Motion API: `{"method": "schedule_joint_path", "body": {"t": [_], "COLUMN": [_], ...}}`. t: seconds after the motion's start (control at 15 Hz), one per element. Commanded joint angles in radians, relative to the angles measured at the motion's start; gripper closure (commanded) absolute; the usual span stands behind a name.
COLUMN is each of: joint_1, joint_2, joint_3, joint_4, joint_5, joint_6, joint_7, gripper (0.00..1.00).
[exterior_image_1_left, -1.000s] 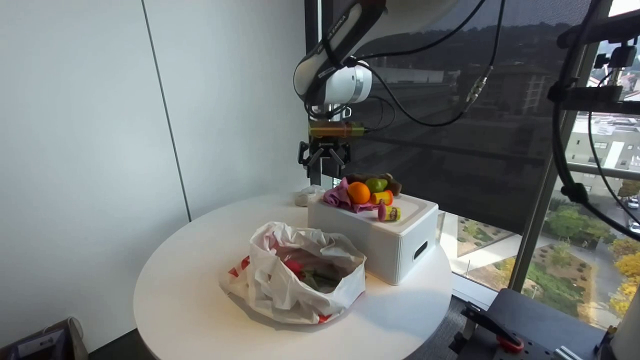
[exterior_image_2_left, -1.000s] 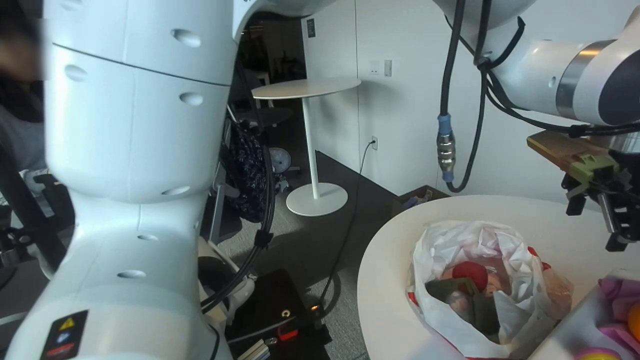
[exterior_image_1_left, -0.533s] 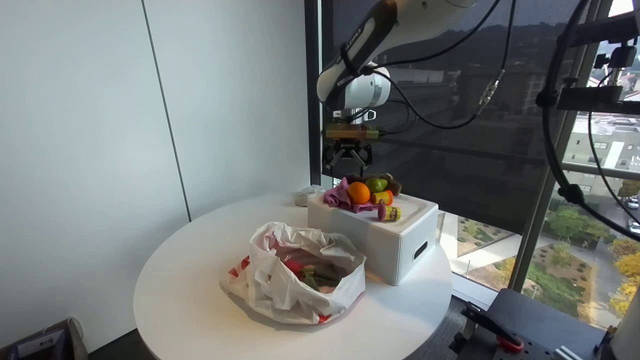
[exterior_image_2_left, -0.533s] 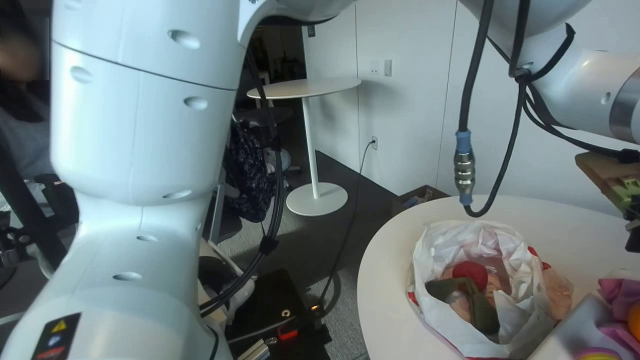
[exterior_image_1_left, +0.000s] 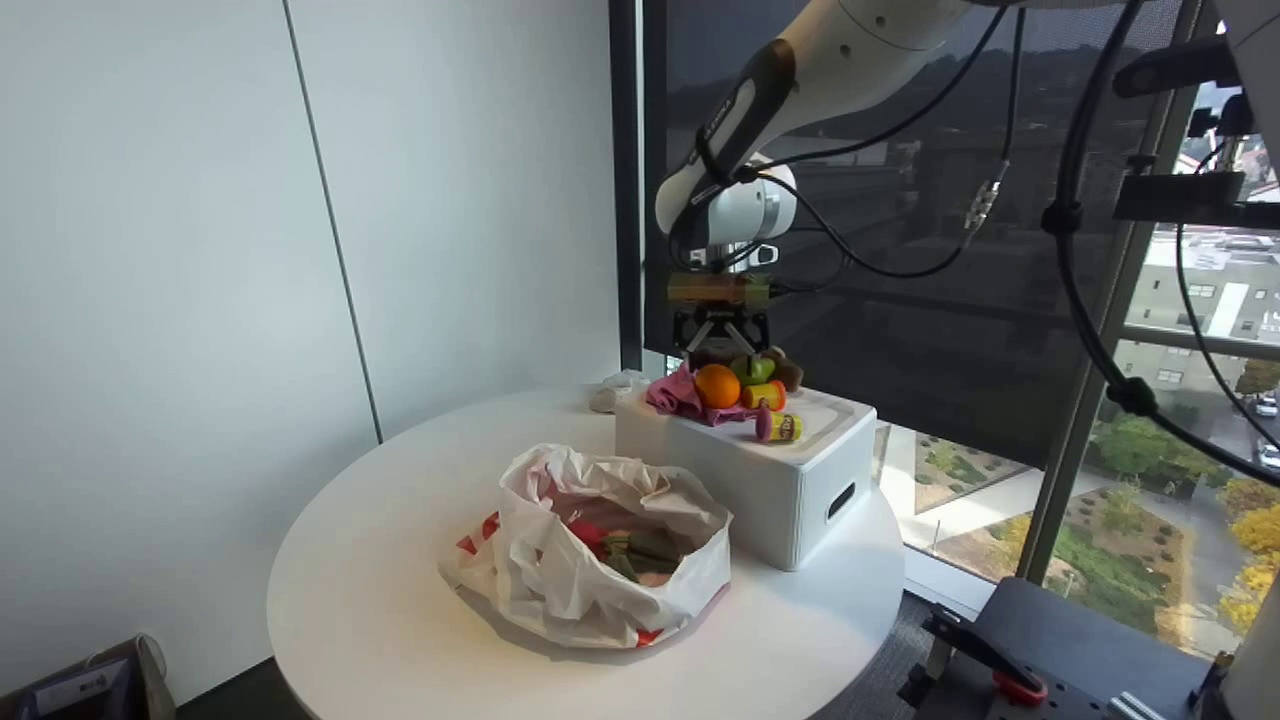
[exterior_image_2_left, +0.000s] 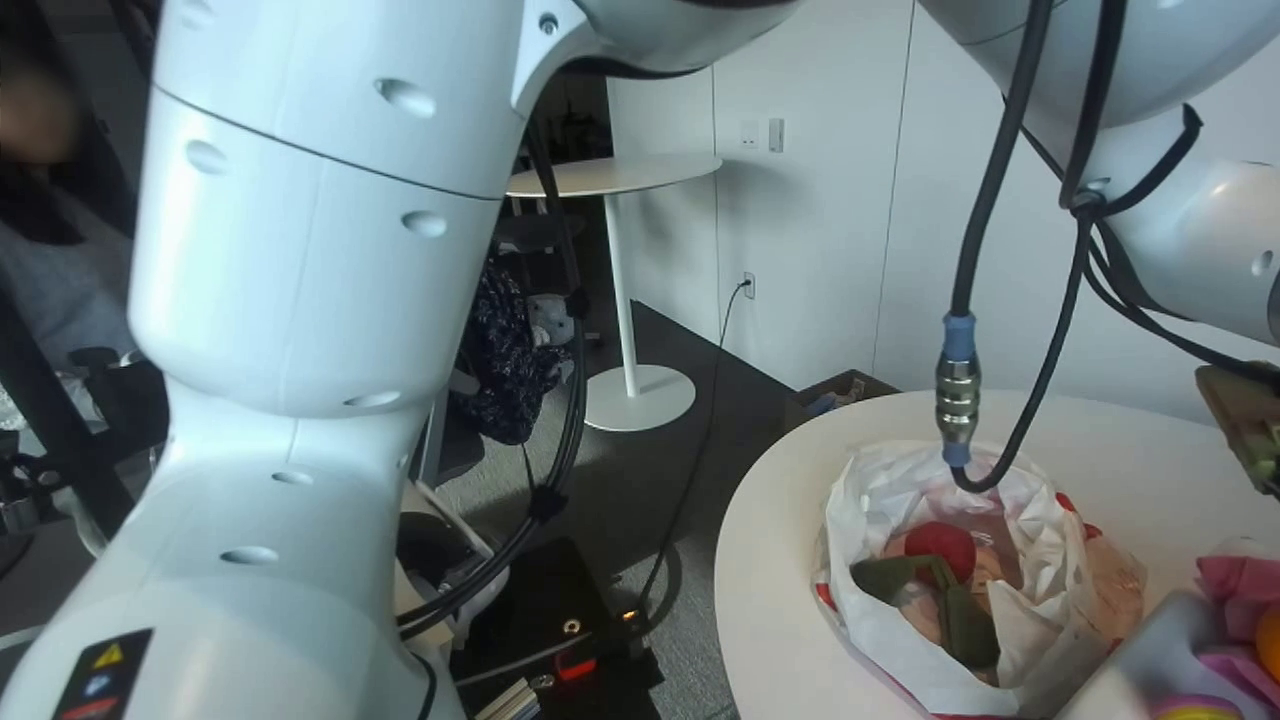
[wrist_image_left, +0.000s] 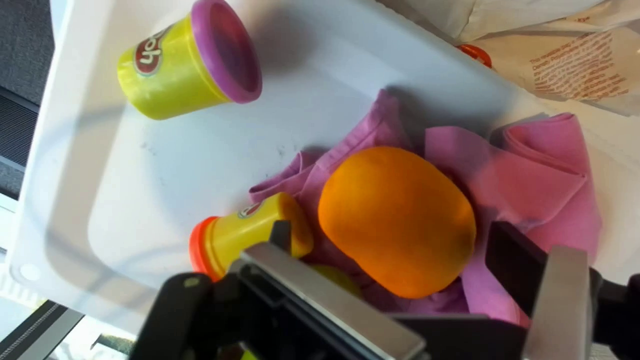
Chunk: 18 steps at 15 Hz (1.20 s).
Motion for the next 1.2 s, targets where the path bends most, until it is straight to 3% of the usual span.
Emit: {"method": "schedule_joint_path", "body": {"t": [0.0,0.07,0.13,0.2,0.33,0.87,1.13], "joint_1": [-0.008,-0.007,-0.007,-0.008,-0.007,0.027,0.063], "joint_2": [0.038,0.046,0.052,0.055,0.056,-0.101,-0.162], "joint_3": [-0.003,-0.006,-0.007,-0.007,-0.007,0.02,0.081], "joint_4": [0.033,0.035,0.037,0.038,0.037,-0.069,-0.108], "joint_5": [0.004,-0.003,-0.008,-0.006,-0.005,-0.016,-0.022], "joint_6": [0.0,0.006,0.012,0.012,0.02,0.029,-0.026], "joint_7": [0.03,0.035,0.035,0.034,0.034,-0.003,-0.1], "gripper": [0.0,0.0,0.25,0.26,0.42,0.44,0.44]}}
